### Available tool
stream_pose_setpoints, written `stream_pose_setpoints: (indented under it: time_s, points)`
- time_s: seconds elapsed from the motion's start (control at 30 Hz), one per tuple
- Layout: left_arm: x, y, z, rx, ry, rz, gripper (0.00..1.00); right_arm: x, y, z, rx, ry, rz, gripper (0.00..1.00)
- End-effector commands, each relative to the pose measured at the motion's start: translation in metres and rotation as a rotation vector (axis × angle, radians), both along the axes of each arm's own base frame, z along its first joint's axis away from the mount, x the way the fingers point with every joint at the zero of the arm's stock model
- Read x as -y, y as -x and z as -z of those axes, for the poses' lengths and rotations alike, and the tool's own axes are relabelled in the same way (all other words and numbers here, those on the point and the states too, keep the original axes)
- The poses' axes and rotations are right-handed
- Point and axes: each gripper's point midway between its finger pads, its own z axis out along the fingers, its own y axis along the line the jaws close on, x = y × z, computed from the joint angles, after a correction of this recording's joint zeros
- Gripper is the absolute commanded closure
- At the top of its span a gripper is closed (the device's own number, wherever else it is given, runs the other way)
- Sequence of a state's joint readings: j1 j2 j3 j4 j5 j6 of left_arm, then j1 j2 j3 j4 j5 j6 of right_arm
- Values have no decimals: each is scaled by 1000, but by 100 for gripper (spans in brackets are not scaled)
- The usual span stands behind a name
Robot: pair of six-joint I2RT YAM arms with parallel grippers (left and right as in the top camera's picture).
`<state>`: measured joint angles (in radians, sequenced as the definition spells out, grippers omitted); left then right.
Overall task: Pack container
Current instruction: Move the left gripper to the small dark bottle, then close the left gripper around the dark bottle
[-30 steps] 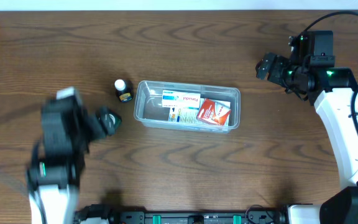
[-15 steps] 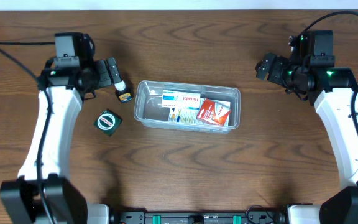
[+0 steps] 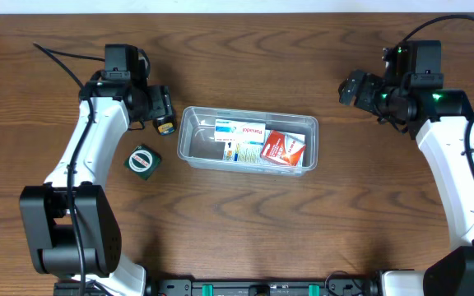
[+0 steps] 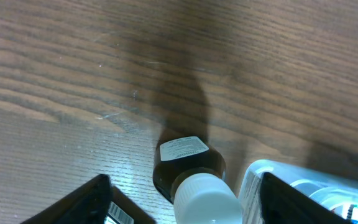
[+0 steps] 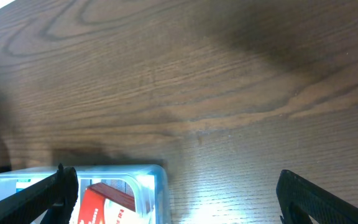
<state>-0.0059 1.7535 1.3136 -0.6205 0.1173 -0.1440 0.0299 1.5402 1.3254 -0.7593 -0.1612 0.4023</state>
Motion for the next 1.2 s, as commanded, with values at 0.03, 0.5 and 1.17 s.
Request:
stream_pose_setpoints:
  time_s: [0.03, 0.5, 1.17]
  points:
    - [-1, -4, -4, 12, -10, 10, 33, 1, -1, -3, 5, -5, 10, 1]
    - [21, 4, 0, -16, -37, 119, 39, 1, -1, -3, 5, -5, 10, 1]
    - [13, 11, 4, -51, -91, 119, 50, 1, -1, -3, 5, -5, 10, 1]
